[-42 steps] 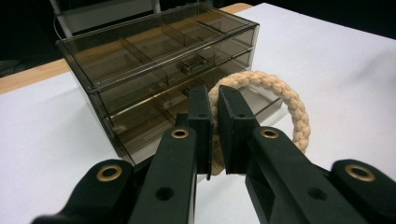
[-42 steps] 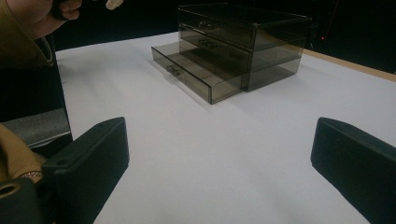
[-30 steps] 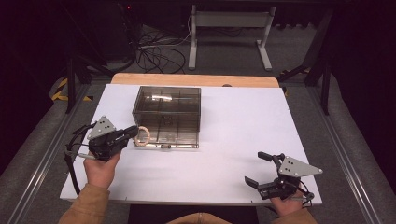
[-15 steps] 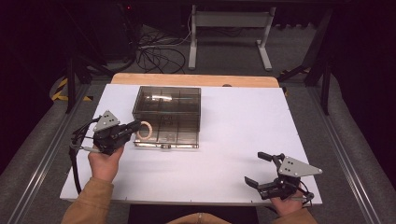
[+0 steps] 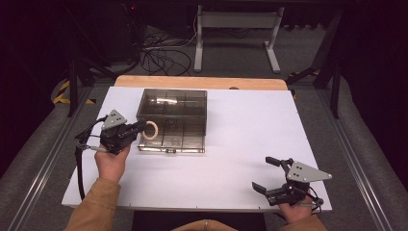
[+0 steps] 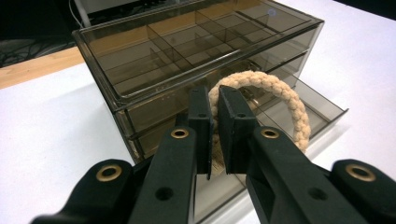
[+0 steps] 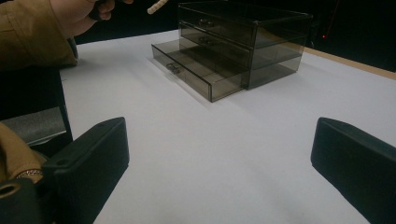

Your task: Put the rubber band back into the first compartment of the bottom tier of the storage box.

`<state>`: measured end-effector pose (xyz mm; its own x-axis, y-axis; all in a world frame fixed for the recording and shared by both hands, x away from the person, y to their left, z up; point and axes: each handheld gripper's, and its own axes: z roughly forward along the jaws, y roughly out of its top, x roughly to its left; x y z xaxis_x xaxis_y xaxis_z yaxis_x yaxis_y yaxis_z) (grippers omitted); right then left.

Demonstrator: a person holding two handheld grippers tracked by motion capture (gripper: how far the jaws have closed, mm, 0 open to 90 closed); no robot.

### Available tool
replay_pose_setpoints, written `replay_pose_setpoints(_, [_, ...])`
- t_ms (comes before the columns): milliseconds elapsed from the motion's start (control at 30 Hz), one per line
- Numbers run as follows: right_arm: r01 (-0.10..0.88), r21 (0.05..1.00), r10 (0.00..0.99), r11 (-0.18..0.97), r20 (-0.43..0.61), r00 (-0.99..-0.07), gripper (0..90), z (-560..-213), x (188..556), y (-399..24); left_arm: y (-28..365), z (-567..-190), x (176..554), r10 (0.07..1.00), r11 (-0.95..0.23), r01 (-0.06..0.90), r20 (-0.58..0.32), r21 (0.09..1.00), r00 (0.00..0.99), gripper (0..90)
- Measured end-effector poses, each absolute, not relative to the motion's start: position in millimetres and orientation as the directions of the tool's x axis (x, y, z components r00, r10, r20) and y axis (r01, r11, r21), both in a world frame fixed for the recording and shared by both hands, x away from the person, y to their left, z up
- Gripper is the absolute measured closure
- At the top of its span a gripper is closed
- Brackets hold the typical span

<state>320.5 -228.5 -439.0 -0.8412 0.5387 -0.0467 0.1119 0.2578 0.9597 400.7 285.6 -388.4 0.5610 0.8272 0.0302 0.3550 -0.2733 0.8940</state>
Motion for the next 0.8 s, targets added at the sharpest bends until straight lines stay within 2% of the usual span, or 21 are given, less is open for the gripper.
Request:
replay_pose_setpoints(633, [0.112, 0.96, 0.539, 0.256, -0.045, -0.841, 4.7, -438.7, 320.1, -229.4, 282.9, -392.1, 410.4, 0.837, -0.269, 0.361, 0.031, 0.893, 0.547, 83.7])
replay_pose_setpoints(800, [0.111, 0.96, 0.539, 0.255, -0.046, -0.841, 4.7, -438.5, 320.0, -229.7, 280.6, -395.8, 409.6, 0.836, -0.299, 0.335, 0.076, 0.894, 0.543, 83.5])
